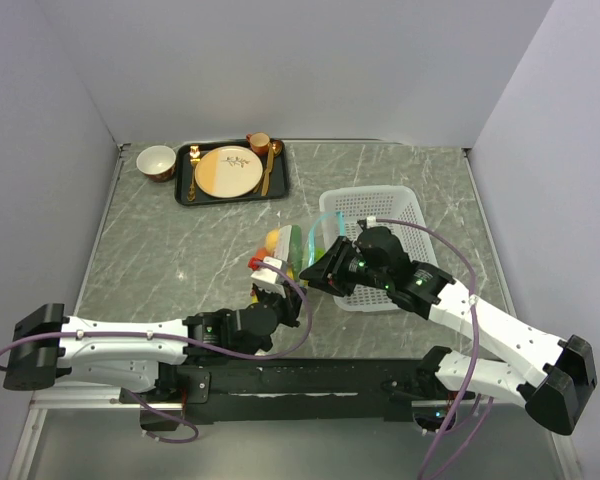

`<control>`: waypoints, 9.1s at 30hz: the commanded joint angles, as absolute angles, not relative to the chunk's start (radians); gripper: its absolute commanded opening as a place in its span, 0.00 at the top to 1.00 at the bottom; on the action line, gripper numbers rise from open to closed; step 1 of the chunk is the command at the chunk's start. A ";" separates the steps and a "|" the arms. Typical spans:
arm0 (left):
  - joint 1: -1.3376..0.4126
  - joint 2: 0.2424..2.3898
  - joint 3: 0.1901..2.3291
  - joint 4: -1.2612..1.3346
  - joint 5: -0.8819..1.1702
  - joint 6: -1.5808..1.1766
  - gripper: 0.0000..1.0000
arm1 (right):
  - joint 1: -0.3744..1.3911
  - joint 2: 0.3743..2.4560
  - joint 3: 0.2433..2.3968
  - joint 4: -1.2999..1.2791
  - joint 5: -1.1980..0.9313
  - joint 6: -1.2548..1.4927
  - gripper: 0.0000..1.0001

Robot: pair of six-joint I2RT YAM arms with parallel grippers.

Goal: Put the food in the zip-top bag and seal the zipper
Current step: Zip the zipper food storage bag at the center of the board.

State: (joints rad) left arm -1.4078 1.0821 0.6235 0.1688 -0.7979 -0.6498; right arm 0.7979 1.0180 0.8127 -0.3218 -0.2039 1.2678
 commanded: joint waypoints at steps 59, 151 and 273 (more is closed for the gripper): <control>-1.408 0.997 0.623 0.118 -0.776 -0.686 0.99 | 0.762 0.910 0.657 -0.262 -0.049 1.370 0.98; -1.333 1.150 0.627 0.278 -0.663 -0.667 0.99 | 0.759 0.955 0.893 -0.522 -0.041 1.129 0.49; -1.342 1.149 0.670 0.235 -0.508 -0.601 0.99 | 0.715 1.043 0.815 -0.538 0.118 1.158 1.00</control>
